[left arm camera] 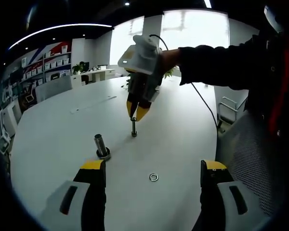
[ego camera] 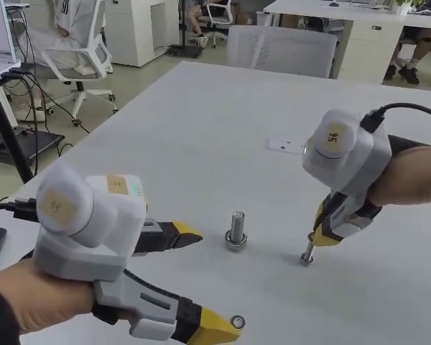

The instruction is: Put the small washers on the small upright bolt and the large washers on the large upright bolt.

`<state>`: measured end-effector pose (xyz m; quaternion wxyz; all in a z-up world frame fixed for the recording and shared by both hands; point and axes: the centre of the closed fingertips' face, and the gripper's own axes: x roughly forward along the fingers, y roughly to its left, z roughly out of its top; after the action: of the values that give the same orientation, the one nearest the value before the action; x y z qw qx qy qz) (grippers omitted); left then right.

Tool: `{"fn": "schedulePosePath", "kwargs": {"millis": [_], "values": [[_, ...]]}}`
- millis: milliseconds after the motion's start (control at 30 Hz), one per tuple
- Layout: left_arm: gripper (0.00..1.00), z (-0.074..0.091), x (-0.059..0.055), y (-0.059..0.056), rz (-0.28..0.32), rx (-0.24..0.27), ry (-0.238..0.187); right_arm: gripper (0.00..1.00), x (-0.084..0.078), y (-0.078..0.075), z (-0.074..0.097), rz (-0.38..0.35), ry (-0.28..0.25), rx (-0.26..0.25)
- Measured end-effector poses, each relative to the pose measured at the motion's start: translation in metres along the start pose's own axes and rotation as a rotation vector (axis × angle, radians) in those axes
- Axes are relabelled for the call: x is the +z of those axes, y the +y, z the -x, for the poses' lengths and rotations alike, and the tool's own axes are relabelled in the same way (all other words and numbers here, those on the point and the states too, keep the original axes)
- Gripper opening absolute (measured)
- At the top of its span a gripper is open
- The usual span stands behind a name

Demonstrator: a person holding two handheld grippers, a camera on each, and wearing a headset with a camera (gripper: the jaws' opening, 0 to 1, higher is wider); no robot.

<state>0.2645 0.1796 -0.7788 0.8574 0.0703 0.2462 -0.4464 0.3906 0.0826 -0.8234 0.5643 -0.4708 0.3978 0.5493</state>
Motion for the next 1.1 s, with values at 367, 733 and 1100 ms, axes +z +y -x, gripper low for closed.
{"fn": "schedulePosePath", "kwargs": {"millis": [367, 733, 1100], "values": [[0.80, 0.000, 0.000, 0.001, 0.001, 0.003, 0.001, 0.14, -0.003, 0.005, -0.013, -0.008, 0.002, 0.018], [0.80, 0.000, -0.003, 0.001, 0.004, 0.003, 0.005, 0.14, -0.006, 0.009, -0.032, -0.020, -0.002, 0.029], [0.80, -0.001, -0.004, 0.000, 0.006, 0.000, 0.007, 0.14, -0.009, 0.011, -0.041, -0.028, -0.002, 0.041]]}}
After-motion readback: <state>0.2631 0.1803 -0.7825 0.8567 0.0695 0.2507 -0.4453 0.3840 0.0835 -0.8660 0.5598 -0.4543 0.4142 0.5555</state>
